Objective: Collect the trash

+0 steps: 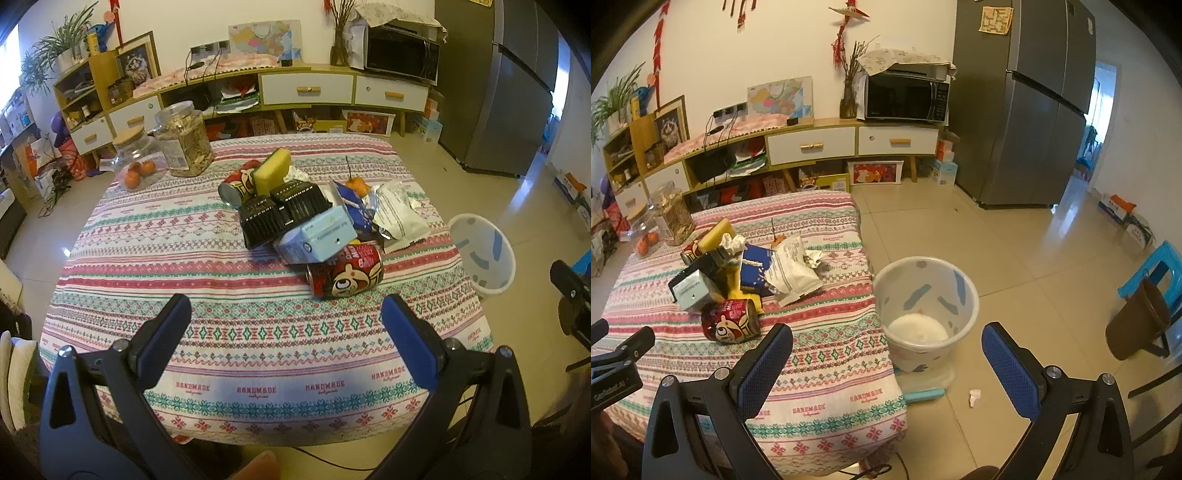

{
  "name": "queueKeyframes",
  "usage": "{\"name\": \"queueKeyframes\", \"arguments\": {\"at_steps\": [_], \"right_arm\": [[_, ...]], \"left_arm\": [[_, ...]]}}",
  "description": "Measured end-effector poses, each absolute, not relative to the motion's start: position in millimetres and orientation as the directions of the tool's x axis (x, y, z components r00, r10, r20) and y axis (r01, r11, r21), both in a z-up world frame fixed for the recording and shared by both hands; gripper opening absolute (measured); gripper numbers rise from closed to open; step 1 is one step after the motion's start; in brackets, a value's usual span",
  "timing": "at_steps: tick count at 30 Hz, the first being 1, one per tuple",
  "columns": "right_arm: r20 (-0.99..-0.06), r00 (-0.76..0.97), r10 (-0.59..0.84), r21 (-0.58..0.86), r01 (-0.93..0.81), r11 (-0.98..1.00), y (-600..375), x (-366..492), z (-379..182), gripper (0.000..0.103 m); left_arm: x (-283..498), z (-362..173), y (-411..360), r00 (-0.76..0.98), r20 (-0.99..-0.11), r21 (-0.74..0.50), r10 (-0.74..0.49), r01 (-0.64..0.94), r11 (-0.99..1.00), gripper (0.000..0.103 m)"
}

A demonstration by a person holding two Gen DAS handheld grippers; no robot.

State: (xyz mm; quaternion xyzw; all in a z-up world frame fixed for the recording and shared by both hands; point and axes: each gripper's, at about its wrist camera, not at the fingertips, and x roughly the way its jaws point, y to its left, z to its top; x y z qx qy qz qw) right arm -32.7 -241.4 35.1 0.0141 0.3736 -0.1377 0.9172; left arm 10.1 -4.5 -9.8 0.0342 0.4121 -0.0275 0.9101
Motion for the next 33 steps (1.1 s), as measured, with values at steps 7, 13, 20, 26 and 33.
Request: {"name": "queueKeyframes", "arguments": {"at_steps": [7, 13, 20, 26, 33], "right_arm": [[-0.689, 0.680, -0.251, -0.098, 0.255, 0.962, -240, -30, 41, 0.103], [-0.693, 0.680, -0.238, -0.111, 0.226, 0.968, -238, -18, 54, 0.103], [-0.712, 0.679, -0.180, -0.102, 0.154, 0.983, -233, 17, 69, 0.103], [-0.782, 0.613, -0.117, -0.067, 0.103, 0.992, -232, 47, 35, 0.103], [-0.844, 0.534, -0.043, 0.015, 0.103, 0.995, -243, 67, 7, 0.103]], "left_arm": [[11, -5, -4, 0.670, -0.742, 0.033, -0.035, 0.088, 0.996, 0.102], [23, 8, -5, 0.690, -0.723, 0.062, -0.028, 0.105, 0.993, 0.102], [75, 7, -4, 0.592, -0.802, 0.067, -0.081, 0.224, 0.972, 0.102], [115, -19, 12, 0.441, -0.868, -0.129, -0.226, 0.239, 0.962, 0.102], [135, -45, 4, 0.363, -0.893, -0.183, -0.267, 0.248, 0.951, 0.097]]}}
